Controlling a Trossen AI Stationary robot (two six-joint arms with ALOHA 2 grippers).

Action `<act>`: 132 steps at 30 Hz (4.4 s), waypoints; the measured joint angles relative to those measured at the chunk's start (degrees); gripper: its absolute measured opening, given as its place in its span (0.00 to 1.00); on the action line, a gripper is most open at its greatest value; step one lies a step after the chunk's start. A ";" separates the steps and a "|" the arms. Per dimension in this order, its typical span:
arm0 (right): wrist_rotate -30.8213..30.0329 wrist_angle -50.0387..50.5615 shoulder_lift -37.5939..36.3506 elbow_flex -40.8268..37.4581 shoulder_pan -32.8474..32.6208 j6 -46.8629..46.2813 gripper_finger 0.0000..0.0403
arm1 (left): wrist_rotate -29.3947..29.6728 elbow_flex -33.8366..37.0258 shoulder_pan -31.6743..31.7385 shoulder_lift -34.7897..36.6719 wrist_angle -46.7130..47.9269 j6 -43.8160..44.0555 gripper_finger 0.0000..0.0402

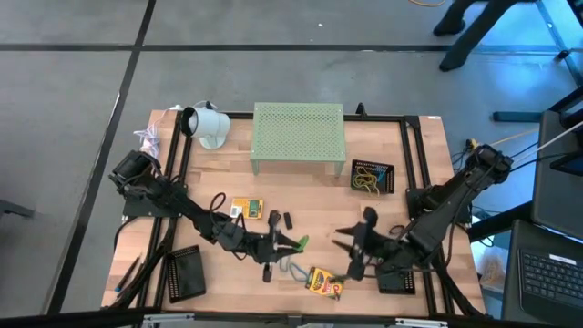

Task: Pick & Place Office Desk Supplies
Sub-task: Put the green spring keychain into the bottom right black bin

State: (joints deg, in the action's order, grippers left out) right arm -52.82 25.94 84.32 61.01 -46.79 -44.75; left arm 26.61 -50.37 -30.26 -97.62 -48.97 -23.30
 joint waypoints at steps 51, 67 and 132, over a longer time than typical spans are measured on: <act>29.92 -35.79 4.25 0.02 11.52 35.86 0.45 | -11.08 -0.04 0.42 0.02 -0.56 4.10 0.07; 29.88 -35.77 4.25 0.02 11.52 37.98 0.13 | -11.33 -0.04 1.92 0.02 -0.57 4.56 0.08; 63.81 31.44 2.77 -0.02 -4.20 -58.86 0.10 | 2.50 -0.04 1.88 0.04 19.00 15.28 0.49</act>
State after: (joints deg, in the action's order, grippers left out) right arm 10.99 57.38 87.09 60.99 -50.98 -103.61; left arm 29.10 -50.41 -28.38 -97.58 -29.96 -8.02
